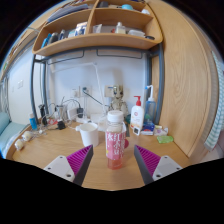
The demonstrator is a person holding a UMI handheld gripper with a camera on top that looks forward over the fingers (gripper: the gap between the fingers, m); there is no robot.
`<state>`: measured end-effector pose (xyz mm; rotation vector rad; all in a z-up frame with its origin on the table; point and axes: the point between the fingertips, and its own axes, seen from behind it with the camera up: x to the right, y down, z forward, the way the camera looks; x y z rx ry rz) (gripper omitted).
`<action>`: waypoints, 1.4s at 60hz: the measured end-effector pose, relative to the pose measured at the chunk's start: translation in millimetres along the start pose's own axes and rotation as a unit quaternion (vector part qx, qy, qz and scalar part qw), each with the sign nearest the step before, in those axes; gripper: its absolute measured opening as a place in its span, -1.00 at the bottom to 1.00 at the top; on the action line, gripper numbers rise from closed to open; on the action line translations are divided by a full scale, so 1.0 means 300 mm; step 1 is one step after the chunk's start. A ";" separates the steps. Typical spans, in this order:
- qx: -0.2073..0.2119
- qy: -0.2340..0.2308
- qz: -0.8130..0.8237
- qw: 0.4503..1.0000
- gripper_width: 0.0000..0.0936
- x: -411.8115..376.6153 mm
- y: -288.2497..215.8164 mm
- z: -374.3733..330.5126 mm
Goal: Pour water
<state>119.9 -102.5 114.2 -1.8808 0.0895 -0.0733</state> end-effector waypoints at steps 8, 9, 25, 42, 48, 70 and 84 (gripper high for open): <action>-0.008 0.009 -0.006 1.000 0.85 0.016 0.058 0.129; -0.007 0.011 -0.006 1.000 0.85 0.021 0.061 0.143; 0.015 -0.001 0.002 1.000 0.49 0.020 0.049 0.303; 0.057 0.012 0.001 0.998 -0.12 0.036 -0.014 0.357; 0.053 0.013 -0.017 0.998 -0.23 0.031 -0.017 0.367; 0.001 0.072 -0.290 0.954 -0.27 0.153 -0.194 0.436; -0.004 0.064 -0.608 0.792 -0.27 0.125 -0.321 0.565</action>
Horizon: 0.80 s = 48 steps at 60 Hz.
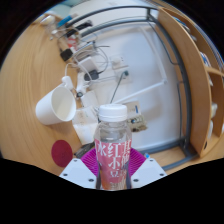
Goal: Pour water
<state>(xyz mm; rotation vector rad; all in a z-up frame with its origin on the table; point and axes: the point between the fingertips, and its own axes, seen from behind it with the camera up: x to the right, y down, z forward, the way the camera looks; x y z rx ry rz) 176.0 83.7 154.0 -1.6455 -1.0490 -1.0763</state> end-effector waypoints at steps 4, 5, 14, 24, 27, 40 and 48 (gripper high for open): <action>0.012 -0.005 -0.068 0.998 -0.26 -0.005 -0.041 0.035; 0.015 -0.006 -0.085 0.996 -0.26 -0.011 -0.043 0.040; 0.013 -0.005 -0.210 0.978 -0.26 -0.040 -0.091 0.081; 0.001 0.014 -0.312 0.950 -0.26 -0.026 -0.102 0.126; -0.001 0.014 -0.336 0.942 -0.26 -0.028 -0.098 0.135; 0.001 0.005 -0.327 0.945 -0.26 -0.041 -0.094 0.135; 0.025 -0.005 -0.209 0.978 -0.26 -0.017 -0.133 0.099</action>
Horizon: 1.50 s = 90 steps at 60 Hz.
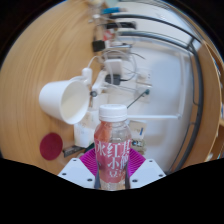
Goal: Pour water
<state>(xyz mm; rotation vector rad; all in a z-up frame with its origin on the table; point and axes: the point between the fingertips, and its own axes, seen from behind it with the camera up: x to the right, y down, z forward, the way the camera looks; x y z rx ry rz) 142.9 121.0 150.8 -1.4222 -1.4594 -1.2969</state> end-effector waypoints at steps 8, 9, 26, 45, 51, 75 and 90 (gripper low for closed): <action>0.033 -0.026 0.263 0.964 -0.24 0.058 -0.023 -0.075; 0.034 -0.026 0.298 0.954 -0.25 0.064 -0.022 -0.083; 0.072 -0.051 0.686 0.722 -0.25 0.034 0.047 -0.099; 0.070 -0.039 0.741 0.667 -0.24 -0.158 0.055 0.019; 0.079 -0.025 0.746 0.660 -0.22 -0.208 0.051 0.030; 0.049 -0.039 0.745 0.664 0.52 -0.243 0.066 0.003; -0.011 -0.068 0.742 0.667 0.83 -0.306 0.092 -0.227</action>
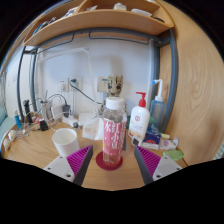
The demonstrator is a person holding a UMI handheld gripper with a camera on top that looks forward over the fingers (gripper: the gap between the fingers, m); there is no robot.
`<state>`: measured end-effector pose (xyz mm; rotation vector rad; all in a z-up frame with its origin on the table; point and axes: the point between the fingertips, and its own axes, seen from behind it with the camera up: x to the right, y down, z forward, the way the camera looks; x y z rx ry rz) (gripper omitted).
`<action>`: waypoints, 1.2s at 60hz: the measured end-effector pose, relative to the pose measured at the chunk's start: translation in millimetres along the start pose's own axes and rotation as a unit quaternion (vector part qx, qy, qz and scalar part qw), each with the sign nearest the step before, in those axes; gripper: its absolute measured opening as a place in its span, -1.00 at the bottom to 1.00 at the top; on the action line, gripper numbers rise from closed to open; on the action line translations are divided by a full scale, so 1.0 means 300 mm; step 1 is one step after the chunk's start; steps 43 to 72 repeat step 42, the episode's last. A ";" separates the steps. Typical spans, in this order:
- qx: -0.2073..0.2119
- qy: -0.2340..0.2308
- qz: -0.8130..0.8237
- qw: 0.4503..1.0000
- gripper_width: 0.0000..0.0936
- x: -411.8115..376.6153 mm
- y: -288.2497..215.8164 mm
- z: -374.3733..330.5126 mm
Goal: Pour water
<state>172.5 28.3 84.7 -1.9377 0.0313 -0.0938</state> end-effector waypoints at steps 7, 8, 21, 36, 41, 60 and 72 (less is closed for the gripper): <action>-0.023 0.005 0.029 0.999 0.83 -0.040 -0.027 -0.165; -0.022 0.006 0.033 0.999 0.84 -0.048 -0.039 -0.189; 0.000 0.029 0.015 0.999 0.85 -0.098 -0.214 -0.401; 0.031 0.031 0.032 0.999 0.85 -0.149 -0.350 -0.511; 0.034 0.028 0.036 0.998 0.85 -0.165 -0.367 -0.521; 0.034 0.027 0.036 0.998 0.85 -0.167 -0.370 -0.522; 0.034 0.027 0.036 0.998 0.85 -0.167 -0.370 -0.522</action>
